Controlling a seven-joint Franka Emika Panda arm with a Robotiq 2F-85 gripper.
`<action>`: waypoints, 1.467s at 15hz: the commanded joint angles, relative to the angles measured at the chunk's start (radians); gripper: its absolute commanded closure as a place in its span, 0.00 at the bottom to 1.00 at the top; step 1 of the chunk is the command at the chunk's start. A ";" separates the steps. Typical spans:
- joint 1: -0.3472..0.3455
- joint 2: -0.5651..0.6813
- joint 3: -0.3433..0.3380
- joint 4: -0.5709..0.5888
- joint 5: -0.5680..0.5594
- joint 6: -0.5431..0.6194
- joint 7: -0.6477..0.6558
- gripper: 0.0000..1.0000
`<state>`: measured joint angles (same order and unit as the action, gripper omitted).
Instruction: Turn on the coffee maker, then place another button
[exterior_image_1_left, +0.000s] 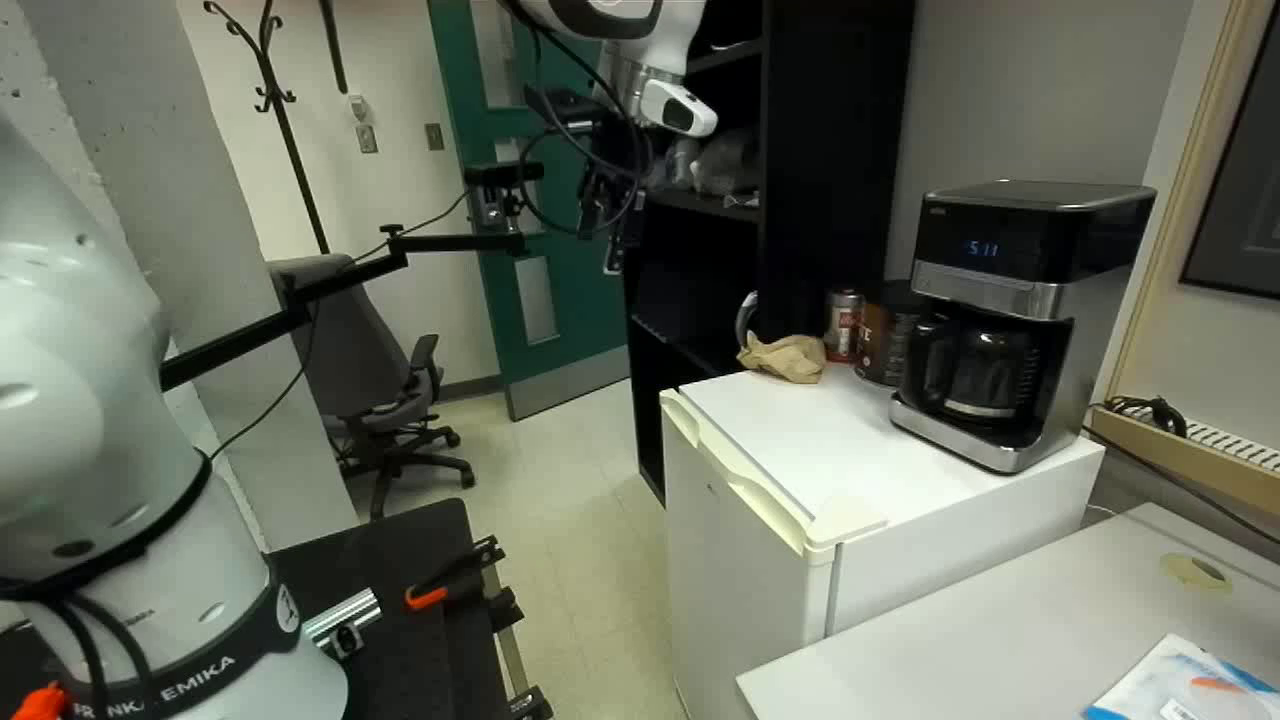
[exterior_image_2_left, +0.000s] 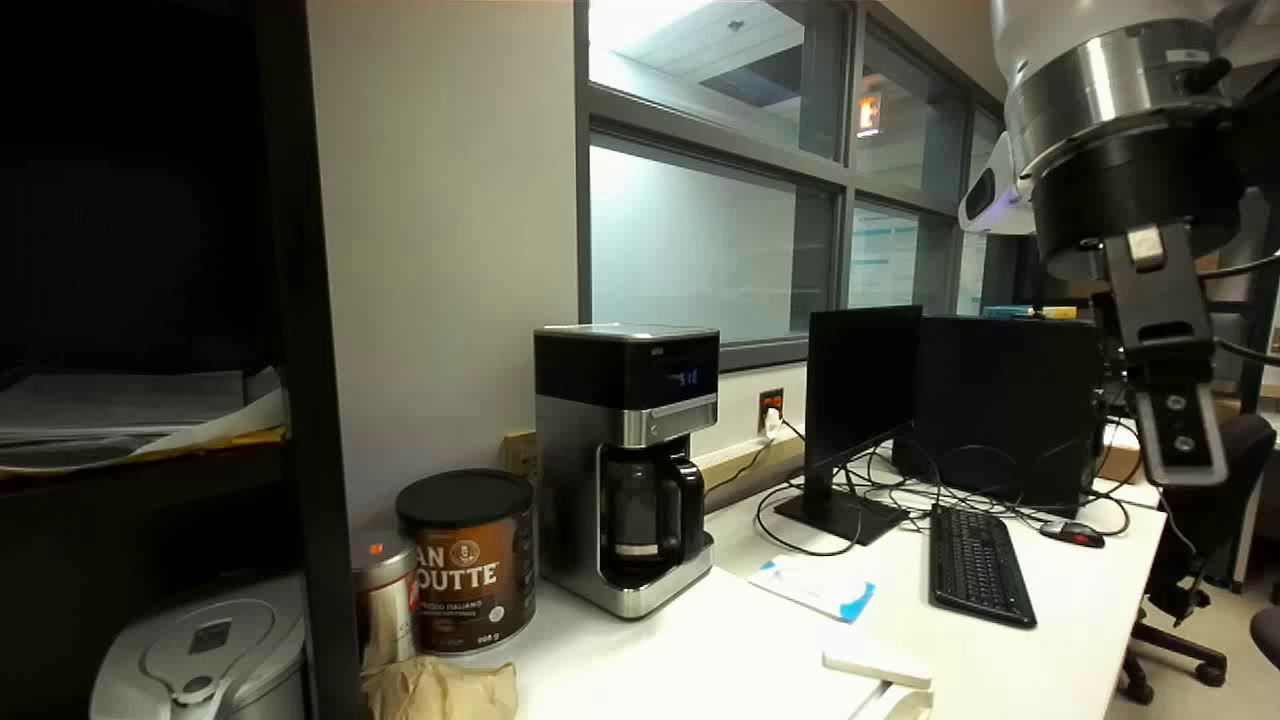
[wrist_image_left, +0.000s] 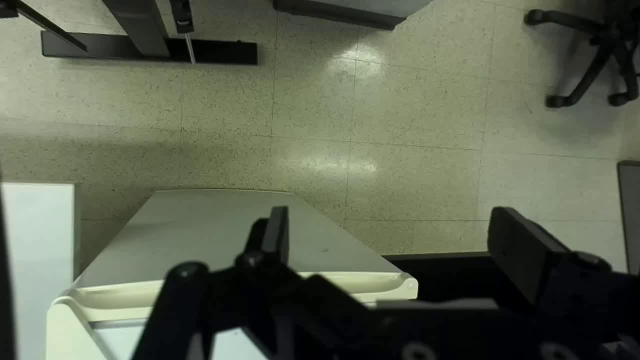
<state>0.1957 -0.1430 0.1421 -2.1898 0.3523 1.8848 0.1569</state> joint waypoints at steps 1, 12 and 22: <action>-0.011 0.000 0.010 0.002 0.001 -0.002 -0.001 0.00; -0.011 0.074 0.036 0.015 -0.329 0.163 -0.045 0.00; -0.031 0.197 0.010 0.006 -0.962 0.600 0.057 0.56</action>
<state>0.1756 0.0137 0.1655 -2.1895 -0.4298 2.3753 0.1533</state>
